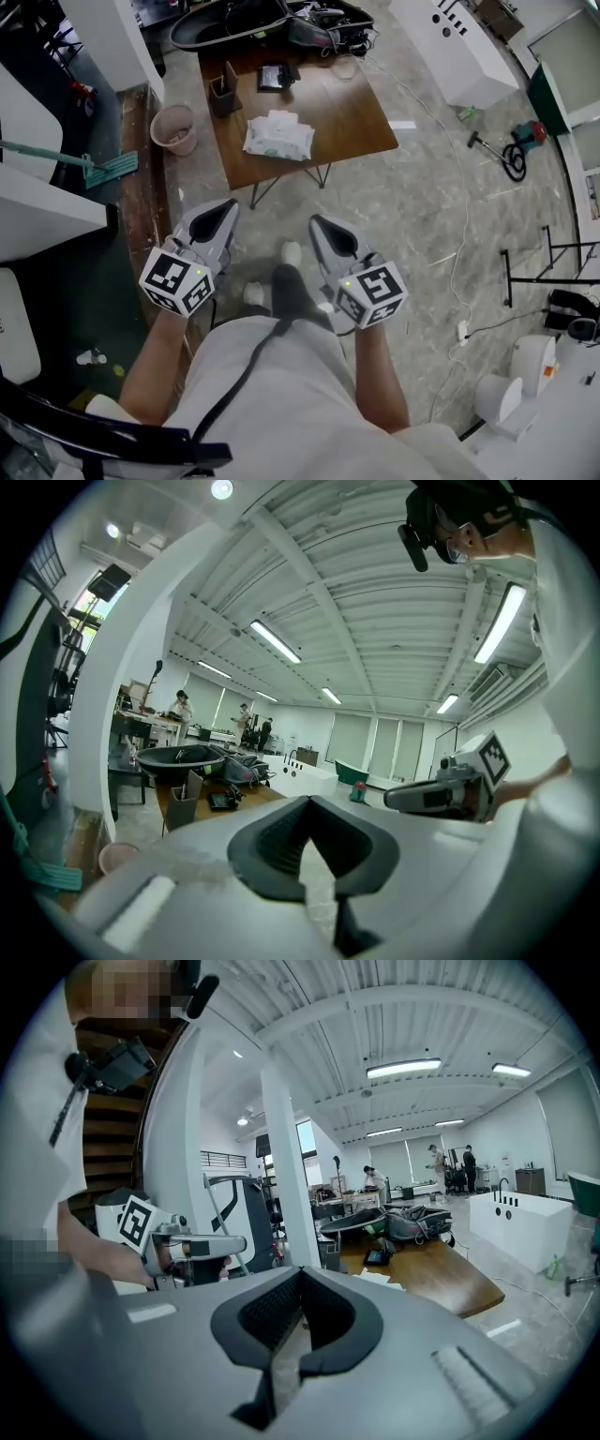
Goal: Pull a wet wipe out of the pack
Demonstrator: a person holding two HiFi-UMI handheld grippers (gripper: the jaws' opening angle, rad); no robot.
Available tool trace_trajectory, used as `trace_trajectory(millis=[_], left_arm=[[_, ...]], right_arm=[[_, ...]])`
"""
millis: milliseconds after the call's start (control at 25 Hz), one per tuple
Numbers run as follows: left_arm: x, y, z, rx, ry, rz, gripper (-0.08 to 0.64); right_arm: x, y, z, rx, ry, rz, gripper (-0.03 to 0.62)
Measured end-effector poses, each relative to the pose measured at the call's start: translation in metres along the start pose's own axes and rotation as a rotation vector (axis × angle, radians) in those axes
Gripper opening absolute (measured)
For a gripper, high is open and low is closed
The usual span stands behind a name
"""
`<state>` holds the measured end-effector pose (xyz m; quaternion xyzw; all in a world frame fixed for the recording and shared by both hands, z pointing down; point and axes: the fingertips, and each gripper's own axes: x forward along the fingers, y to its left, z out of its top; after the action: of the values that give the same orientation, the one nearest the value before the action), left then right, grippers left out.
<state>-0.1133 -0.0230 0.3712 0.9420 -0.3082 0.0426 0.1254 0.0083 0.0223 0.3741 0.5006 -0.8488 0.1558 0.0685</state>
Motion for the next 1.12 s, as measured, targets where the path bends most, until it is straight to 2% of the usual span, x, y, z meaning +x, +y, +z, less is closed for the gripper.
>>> trace_trajectory(millis=[200,440,680,840,1120], left_arm=[[0.015,0.022,0.006,-0.008,-0.001,0.039,0.006],[0.060,0.052,0.012,-0.006,-0.005,0.131,0.005],[0.117,0.064,0.024,0.011,0.006,0.155,0.005],[0.150,0.069,0.022,-0.006,0.024,0.172,0.006],[0.185,0.086,0.006,-0.019,0.052,0.252,0.006]], right_arm=[[0.038,-0.018,0.010,-0.015,-0.002,0.046,0.008],[0.087,-0.057,0.032,-0.076,-0.001,0.107,0.008],[0.131,-0.097,0.037,-0.115,0.065,0.174,0.008],[0.151,-0.119,0.030,-0.126,0.109,0.232,0.008],[0.185,-0.147,0.010,-0.146,0.168,0.329,0.008]])
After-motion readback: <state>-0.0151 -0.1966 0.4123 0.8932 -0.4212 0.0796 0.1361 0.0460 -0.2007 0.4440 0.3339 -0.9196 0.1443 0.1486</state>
